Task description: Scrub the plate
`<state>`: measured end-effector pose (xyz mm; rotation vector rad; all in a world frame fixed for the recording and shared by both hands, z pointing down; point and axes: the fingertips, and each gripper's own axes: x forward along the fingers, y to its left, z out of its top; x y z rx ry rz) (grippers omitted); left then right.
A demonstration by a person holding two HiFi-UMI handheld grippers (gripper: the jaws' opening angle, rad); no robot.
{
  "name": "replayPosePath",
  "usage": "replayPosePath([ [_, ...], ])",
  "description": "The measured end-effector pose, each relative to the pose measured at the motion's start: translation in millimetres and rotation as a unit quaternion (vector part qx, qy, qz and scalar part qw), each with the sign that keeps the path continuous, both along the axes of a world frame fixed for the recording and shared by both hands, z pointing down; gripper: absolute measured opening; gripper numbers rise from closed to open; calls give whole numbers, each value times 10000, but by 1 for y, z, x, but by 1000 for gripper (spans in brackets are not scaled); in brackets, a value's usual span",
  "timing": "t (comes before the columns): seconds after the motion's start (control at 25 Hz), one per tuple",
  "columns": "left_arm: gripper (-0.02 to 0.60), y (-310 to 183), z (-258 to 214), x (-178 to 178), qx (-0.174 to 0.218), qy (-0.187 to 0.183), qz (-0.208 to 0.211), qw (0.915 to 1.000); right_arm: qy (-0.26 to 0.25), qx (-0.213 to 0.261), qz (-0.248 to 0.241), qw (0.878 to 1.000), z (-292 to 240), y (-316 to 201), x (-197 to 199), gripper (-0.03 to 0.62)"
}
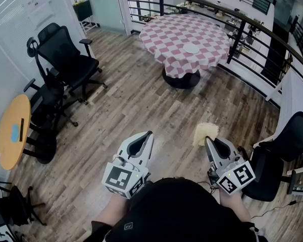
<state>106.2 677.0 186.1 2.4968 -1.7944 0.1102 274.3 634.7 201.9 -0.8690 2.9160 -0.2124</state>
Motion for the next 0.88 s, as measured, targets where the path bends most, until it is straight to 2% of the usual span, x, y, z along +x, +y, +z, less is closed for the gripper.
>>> replayPosePath([
  [0.44, 5, 2, 3, 26, -45, 53, -50, 10000, 46, 6, -65, 10000, -2, 2, 24, 40],
  [0.88, 5, -21, 20, 80, -86, 137, -259, 9995, -49, -324, 171, 9993, 23, -20, 101, 40],
])
